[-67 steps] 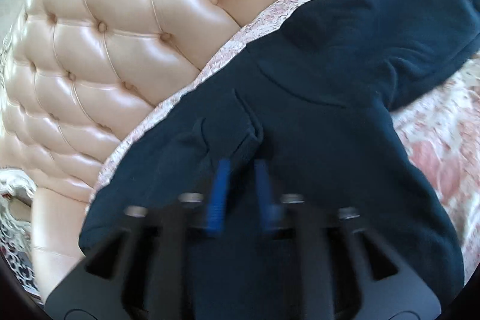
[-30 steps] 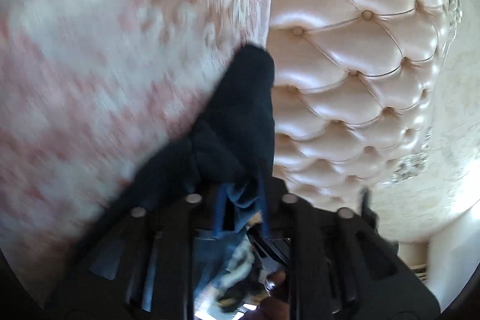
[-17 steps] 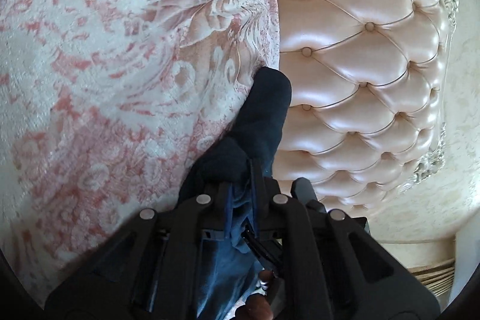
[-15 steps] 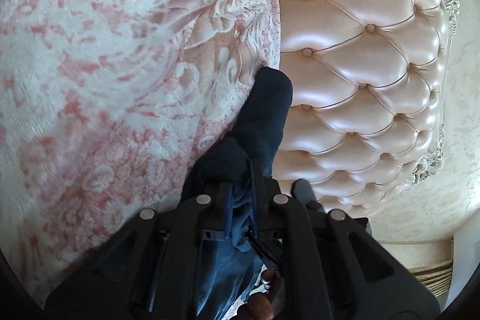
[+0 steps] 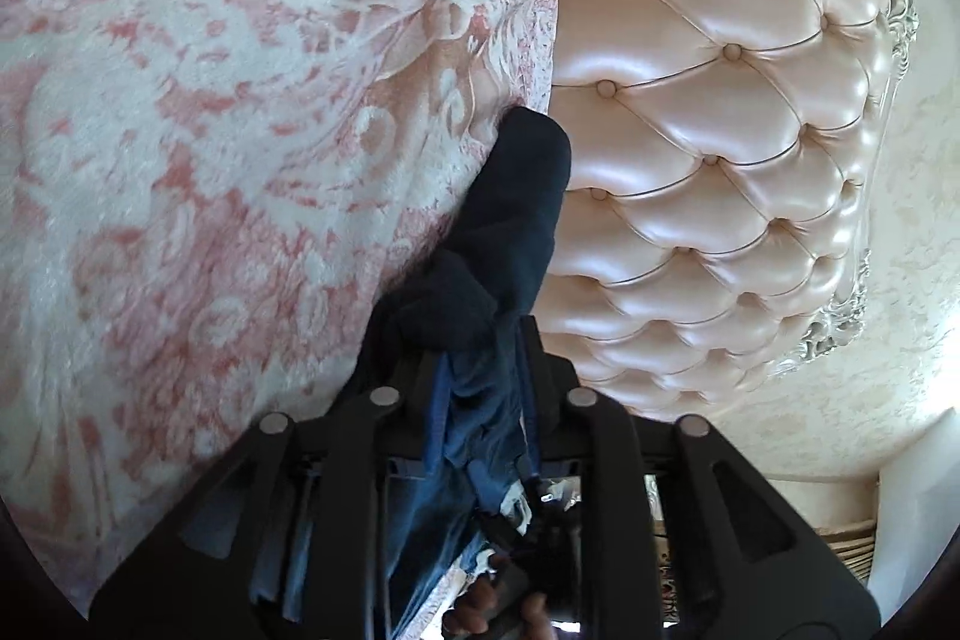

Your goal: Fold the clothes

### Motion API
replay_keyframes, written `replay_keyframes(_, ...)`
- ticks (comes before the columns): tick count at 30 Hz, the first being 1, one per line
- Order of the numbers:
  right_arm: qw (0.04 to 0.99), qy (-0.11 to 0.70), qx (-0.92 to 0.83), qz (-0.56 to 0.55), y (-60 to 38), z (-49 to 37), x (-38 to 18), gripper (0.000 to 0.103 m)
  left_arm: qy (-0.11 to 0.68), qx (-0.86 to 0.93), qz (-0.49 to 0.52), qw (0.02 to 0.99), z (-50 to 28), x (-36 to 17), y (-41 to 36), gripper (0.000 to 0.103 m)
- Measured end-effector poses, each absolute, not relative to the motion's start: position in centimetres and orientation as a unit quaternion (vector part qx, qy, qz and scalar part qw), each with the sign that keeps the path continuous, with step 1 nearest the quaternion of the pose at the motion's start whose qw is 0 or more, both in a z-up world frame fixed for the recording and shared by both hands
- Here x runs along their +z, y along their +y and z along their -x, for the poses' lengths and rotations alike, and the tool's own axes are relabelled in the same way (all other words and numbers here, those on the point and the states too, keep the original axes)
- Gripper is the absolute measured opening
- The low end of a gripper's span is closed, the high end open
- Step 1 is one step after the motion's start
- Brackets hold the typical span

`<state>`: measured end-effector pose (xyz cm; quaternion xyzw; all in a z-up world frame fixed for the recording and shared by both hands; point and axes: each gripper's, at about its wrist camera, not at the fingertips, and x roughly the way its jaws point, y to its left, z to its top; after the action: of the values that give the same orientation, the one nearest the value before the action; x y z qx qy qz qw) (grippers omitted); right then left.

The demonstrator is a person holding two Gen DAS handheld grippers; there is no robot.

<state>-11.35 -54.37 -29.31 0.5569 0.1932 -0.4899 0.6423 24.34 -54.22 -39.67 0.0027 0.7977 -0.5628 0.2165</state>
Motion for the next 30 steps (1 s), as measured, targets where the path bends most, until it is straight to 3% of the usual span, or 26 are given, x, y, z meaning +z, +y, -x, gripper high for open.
replay_keyframes(3,0.626,0.184,-0.508,-0.563,-53.0,14.5,-29.2,0.083,0.816,-0.542,0.025,0.201,-25.3,-39.6,-53.6,0.048)
replay_keyframes(4,0.624,0.177,-0.511,-0.564,-52.6,15.5,-29.1,0.083,0.82,-0.533,0.029,0.204,-25.8,-39.3,-53.2,0.058)
replay_keyframes(14,0.613,0.078,-0.588,-0.523,-43.8,28.5,-24.0,0.083,0.714,-0.649,-0.079,0.251,-26.8,-33.8,-49.4,0.059)
replay_keyframes(26,0.512,-0.275,-0.558,-0.592,-32.5,47.7,-29.1,0.083,0.674,-0.668,-0.139,0.283,-26.5,-32.5,-44.1,0.059)
replay_keyframes(30,0.486,-0.335,-0.552,-0.588,-29.9,50.7,-30.3,0.083,0.675,-0.665,-0.144,0.287,-26.3,-32.7,-43.8,0.059)
